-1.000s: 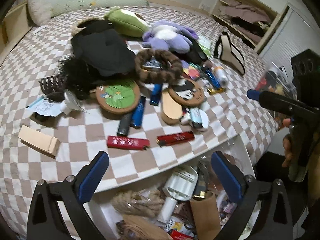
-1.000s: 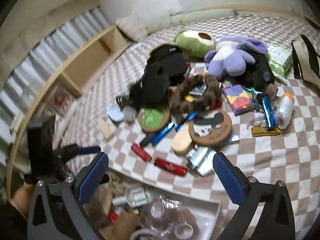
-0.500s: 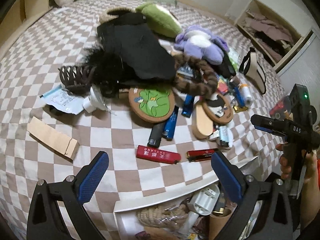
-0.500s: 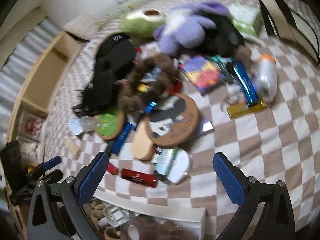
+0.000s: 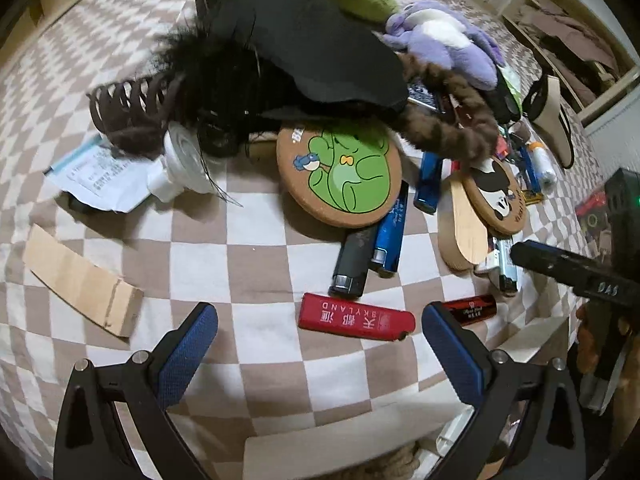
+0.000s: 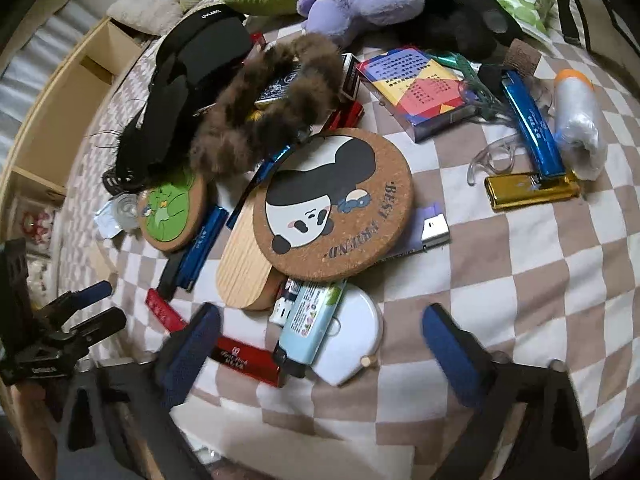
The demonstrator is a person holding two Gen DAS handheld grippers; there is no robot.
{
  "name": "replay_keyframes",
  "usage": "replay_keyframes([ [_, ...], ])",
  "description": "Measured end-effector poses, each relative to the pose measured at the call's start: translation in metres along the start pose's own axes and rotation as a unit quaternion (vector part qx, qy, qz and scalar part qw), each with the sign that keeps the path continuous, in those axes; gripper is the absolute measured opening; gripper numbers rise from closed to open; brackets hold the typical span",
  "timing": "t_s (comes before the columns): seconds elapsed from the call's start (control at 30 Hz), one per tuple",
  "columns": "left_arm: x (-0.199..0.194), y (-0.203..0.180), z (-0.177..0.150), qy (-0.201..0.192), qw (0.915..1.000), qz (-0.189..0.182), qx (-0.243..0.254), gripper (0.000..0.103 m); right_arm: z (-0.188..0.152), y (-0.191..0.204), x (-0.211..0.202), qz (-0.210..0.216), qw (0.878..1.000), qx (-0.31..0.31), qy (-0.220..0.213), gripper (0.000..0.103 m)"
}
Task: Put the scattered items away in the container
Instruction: 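Withdraw both tools from the box back over the bed, then grasp the red lighter with the left tool while the right tool grasps the green-labelled can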
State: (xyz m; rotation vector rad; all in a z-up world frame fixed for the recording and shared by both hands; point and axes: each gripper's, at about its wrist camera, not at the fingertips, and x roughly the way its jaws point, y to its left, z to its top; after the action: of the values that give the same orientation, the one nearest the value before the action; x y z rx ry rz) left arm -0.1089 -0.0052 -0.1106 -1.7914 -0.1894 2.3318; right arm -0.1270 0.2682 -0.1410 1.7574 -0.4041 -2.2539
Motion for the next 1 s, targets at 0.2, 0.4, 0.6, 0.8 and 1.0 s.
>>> replay_keyframes([
  [0.2, 0.013, -0.003, 0.001, 0.027, 0.9996, 0.002, -0.007, 0.102, 0.005, 0.002, 0.013, -0.018, 1.0, -0.013, 0.014, 0.063],
  [0.4, 0.026, -0.014, -0.001, 0.047, 0.9987, 0.014, 0.011, 0.102, 0.002, 0.006, 0.019, -0.037, 0.998, -0.048, 0.021, 0.062],
  [0.6, 0.037, -0.024, -0.006, 0.059, 0.9963, 0.043, 0.045, 0.102, -0.007, -0.003, 0.01, -0.028, 0.997, -0.062, 0.028, 0.061],
  [0.8, 0.034, -0.027, -0.012, 0.059, 0.9925, 0.073, 0.077, 0.103, -0.014, -0.021, -0.001, -0.036, 0.997, -0.064, 0.039, 0.053],
  [1.0, 0.028, -0.009, -0.022, 0.064, 0.9877, 0.112, 0.089, 0.103, -0.013, -0.043, -0.014, -0.051, 0.997, -0.046, 0.038, 0.053],
])
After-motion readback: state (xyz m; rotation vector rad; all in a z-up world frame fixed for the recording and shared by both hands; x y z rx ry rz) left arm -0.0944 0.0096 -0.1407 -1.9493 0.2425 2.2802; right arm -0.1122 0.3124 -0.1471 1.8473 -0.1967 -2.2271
